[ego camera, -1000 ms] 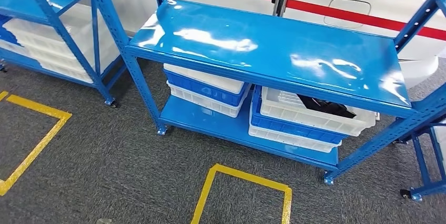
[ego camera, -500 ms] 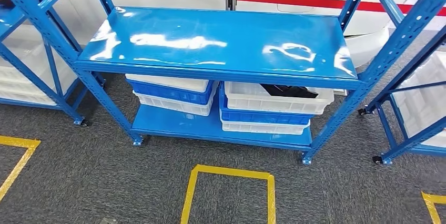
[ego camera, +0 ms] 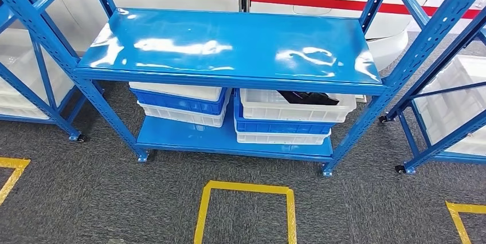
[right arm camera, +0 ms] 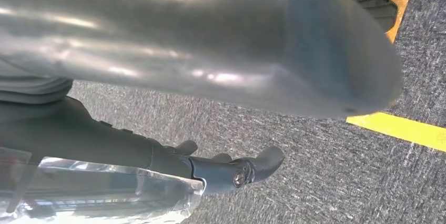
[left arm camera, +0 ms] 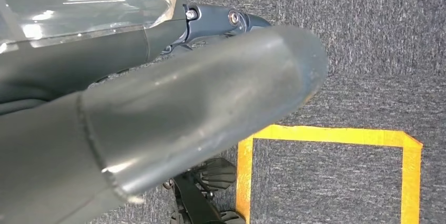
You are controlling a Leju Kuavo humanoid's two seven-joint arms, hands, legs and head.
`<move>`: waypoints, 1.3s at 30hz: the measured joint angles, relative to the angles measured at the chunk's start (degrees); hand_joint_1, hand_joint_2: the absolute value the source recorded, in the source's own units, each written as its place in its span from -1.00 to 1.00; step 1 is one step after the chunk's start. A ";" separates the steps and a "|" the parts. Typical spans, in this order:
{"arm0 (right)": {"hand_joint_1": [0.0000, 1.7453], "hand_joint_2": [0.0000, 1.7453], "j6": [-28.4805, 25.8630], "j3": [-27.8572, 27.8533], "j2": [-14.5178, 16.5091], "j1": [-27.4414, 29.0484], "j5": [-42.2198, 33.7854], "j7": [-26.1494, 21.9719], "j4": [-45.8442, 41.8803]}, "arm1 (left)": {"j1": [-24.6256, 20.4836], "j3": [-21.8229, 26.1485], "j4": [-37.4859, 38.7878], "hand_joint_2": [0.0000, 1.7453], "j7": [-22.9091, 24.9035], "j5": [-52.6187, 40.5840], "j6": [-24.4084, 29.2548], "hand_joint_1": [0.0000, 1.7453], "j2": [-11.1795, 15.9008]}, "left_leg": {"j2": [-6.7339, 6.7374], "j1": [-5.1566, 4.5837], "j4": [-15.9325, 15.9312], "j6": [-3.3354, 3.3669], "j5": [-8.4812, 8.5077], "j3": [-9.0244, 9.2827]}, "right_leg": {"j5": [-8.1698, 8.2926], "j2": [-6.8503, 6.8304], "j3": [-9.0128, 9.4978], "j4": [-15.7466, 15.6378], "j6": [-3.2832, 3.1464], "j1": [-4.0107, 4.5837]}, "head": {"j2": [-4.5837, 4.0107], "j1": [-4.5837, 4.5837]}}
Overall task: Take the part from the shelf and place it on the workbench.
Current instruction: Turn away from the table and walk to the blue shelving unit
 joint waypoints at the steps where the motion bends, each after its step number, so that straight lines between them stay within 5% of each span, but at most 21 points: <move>1: -1.00 -1.00 -0.25 -0.01 -0.01 0.01 0.21 0.01 0.00 | 0.00 0.04 0.00 -1.00 0.00 -0.02 0.02 -1.00 -0.01 | 0.00 -0.10 0.01 0.06 0.01 0.00 | 0.03 0.00 -0.01 -0.01 0.05 -0.04 | 0.00 0.01; 5: -1.00 -1.00 -1.04 -0.03 -0.03 0.00 0.70 0.13 0.00 | 0.00 0.36 0.00 -1.00 0.02 -0.46 0.35 -1.00 -0.04 | 0.01 -0.28 0.04 0.31 -0.02 0.00 | 0.06 0.00 -0.01 -0.04 0.10 -0.19 | 0.00 0.01; 8: -1.00 -1.00 -1.28 -0.06 -0.03 0.00 0.83 0.22 0.00 | 0.00 0.50 0.00 0.50 0.08 -0.62 0.43 -1.00 -0.12 | 0.01 -0.30 0.05 0.46 -0.06 -0.01 | 0.06 0.00 -0.01 -0.06 0.11 -0.33 | 0.00 0.01; 9: -1.00 -0.50 -1.40 -0.07 -0.02 0.00 0.93 0.23 0.00 | 0.00 0.61 0.00 1.00 0.09 -0.62 0.43 -1.00 -0.14 | 0.01 -0.30 0.05 0.48 -0.07 -0.01 | 0.05 0.00 -0.01 -0.06 0.11 -0.37 | 0.00 0.01; 12: -1.00 1.00 -1.72 -0.11 0.02 0.01 1.18 0.33 0.00 | 0.06 0.94 0.00 1.00 0.09 -0.59 0.47 -1.00 -0.18 | 0.00 -0.25 0.05 0.50 -0.08 -0.02 | 0.05 0.01 -0.01 -0.07 0.11 -0.43 | 0.00 0.00; 20: -1.00 1.00 0.20 1.29 -0.01 2.07 -3.22 2.07 -0.45 | 2.71 -1.36 -0.52 1.00 2.89 1.67 0.91 -1.00 -0.28 | 0.00 0.01 0.04 0.48 -0.08 -0.02 | 0.04 0.01 -0.02 -0.06 0.08 -0.39 | 0.00 -0.01; 21: -1.00 1.00 0.54 1.79 -0.03 2.54 -4.32 2.05 -0.63 | 3.22 -2.04 -0.74 0.50 3.68 2.37 0.63 -1.00 -0.26 | 0.00 0.05 0.04 0.48 -0.08 -0.04 | 0.03 0.01 -0.03 -0.06 0.07 -0.37 | 0.00 -0.01; 24: -1.00 -0.50 1.56 3.63 -0.08 3.71 -7.87 1.88 -1.45 | 4.54 -4.40 -1.51 -1.00 6.20 4.72 -0.34 -1.00 -0.12 | 0.00 0.11 0.03 0.46 -0.10 -0.04 | 0.02 0.01 -0.03 -0.06 0.06 -0.28 | 0.00 -0.01; 25: -1.00 -1.00 1.90 4.31 -0.10 4.11 -9.10 1.80 -1.77 | 4.95 -5.27 -1.80 -1.00 7.07 5.55 -0.69 -1.00 -0.05 | 0.00 0.12 0.03 0.45 -0.10 -0.04 | 0.02 0.01 -0.03 -0.06 0.06 -0.27 | 0.00 -0.01; 39: -1.00 -1.00 6.80 14.76 -0.71 9.98 -25.89 0.13 -7.07 | 11.40 -18.20 -6.51 -1.00 19.20 16.59 -5.45 -1.00 1.29 | 0.01 0.15 0.03 0.45 -0.11 -0.02 | 0.02 0.01 -0.01 -0.07 0.06 -0.26 | 0.00 -0.01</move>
